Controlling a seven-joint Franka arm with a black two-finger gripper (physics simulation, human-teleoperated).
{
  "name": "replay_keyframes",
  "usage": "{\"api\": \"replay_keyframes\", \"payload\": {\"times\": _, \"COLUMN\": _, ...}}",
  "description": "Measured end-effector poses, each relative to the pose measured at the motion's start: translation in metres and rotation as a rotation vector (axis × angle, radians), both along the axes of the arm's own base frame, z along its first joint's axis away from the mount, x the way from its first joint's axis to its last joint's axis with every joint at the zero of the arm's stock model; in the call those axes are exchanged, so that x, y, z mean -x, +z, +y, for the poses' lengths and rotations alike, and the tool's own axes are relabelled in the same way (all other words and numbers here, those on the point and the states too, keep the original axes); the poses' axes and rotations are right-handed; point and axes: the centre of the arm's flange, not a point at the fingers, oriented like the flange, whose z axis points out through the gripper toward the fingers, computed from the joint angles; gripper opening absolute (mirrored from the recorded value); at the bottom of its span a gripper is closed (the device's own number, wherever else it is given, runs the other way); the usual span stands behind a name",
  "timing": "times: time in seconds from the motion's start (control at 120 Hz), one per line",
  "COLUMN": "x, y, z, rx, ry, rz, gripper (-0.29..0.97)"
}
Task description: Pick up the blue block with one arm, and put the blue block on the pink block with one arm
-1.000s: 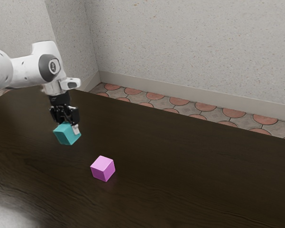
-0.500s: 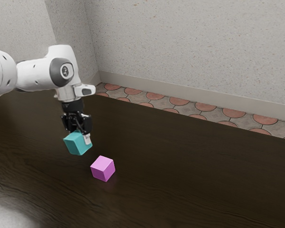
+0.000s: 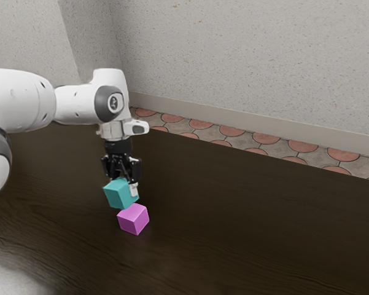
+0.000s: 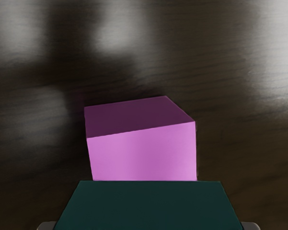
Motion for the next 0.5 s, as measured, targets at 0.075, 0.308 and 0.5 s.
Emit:
{"api": "replay_keyframes", "payload": {"times": 0.075, "x": 0.000, "y": -0.005, "z": -0.005, "rx": -0.003, "ry": -0.001, "rz": 0.010, "gripper": 0.36}}
{"api": "replay_keyframes", "payload": {"times": 0.308, "x": -0.007, "y": -0.015, "z": -0.015, "rx": -0.015, "ry": -0.006, "rz": 0.020, "gripper": 0.45}}
{"api": "replay_keyframes", "payload": {"times": 0.5, "x": -0.013, "y": -0.011, "z": -0.018, "rx": -0.020, "ry": -0.006, "rz": 0.009, "gripper": 0.59}}
